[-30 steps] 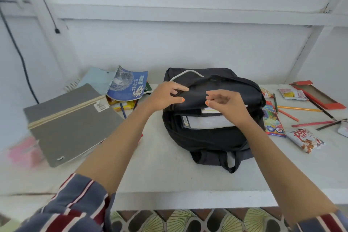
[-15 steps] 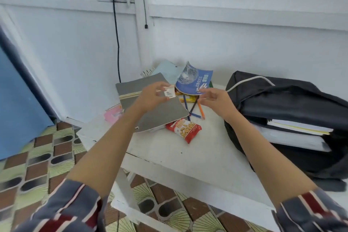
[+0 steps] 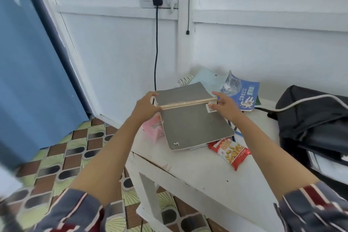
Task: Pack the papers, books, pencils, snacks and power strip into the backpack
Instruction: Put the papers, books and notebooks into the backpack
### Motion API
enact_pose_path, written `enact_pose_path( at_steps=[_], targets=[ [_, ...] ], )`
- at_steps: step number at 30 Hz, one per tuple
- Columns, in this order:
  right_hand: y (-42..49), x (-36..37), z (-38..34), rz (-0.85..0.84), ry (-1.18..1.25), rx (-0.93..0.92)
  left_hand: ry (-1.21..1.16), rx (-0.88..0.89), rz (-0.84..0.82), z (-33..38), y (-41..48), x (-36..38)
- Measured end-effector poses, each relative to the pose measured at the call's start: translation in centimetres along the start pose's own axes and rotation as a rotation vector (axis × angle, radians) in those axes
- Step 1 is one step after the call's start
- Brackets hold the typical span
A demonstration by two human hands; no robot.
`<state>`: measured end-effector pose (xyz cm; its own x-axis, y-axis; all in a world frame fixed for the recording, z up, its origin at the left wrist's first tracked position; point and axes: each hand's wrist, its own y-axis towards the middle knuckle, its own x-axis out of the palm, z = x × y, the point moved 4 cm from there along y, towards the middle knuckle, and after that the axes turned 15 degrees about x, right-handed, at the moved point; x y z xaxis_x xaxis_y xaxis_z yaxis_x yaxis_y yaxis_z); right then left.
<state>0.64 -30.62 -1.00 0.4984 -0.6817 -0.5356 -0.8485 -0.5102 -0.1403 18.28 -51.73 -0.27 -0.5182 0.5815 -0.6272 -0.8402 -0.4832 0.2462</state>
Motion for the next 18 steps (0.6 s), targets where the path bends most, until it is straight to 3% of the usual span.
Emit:
enact_pose_path(
  at_steps=[5, 11, 18],
  targets=[
    [1.6, 0.6, 0.6, -0.015, -0.038, 0.041, -0.045, -0.004, -0.124, -0.8, 0.5, 0.3],
    [2.0, 0.0, 0.7, 0.034, 0.072, 0.003, -0.250, -0.077, -0.095, -1.1, 0.6, -0.1],
    [1.9, -1.5, 1.0, 0.151, 0.174, -0.074, -0.325, -0.080, -0.042, -0.1, 0.3, -0.8]
  ],
)
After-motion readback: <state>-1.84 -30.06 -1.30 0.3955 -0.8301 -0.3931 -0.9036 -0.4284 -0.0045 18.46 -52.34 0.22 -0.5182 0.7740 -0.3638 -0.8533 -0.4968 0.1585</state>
